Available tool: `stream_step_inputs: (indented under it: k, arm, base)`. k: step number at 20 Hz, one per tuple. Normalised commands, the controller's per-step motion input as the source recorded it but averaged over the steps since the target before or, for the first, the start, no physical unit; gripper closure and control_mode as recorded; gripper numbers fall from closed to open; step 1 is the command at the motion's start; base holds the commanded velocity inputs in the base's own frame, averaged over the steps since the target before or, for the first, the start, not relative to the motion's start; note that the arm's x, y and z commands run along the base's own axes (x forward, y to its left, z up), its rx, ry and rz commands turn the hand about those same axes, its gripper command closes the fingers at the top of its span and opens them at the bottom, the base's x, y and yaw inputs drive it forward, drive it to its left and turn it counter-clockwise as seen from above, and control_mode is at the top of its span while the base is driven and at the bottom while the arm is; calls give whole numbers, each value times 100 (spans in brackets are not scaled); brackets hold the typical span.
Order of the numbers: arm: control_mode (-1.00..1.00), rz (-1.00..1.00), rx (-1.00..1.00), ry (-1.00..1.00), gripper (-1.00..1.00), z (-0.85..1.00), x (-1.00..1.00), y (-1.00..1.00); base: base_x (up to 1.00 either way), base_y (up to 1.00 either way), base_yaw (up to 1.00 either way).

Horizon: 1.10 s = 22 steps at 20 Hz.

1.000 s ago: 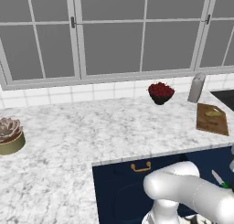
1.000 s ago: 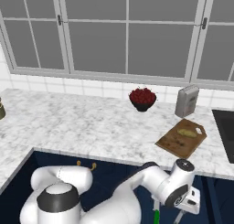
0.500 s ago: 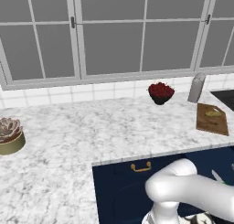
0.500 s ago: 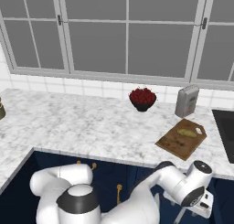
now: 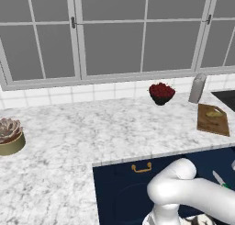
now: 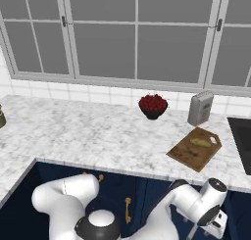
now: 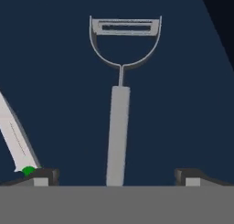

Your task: Place the appropriate cutting tool for cutting the potato skin on the cutting board.

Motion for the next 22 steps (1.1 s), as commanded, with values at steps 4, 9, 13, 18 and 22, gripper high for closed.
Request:
stream_step_inputs:
  k: [4, 9, 13, 18, 22]
  arm:
    - [-100, -8, 0, 0, -100, -38, 3, -4]
    - [-100, -7, 0, 0, -100, -34, 0, 0]
    - [-100, -5, 0, 0, -100, -31, 0, 0]
    - [-100, -4, 0, -1, -100, -25, 0, -1]
    - [-100, -4, -2, -9, 100, -21, -3, 0]
  base:
    - [0, 0, 0]
    - [0, 0, 0]
    - [0, 0, 0]
    - [0, 0, 0]
    - [0, 0, 0]
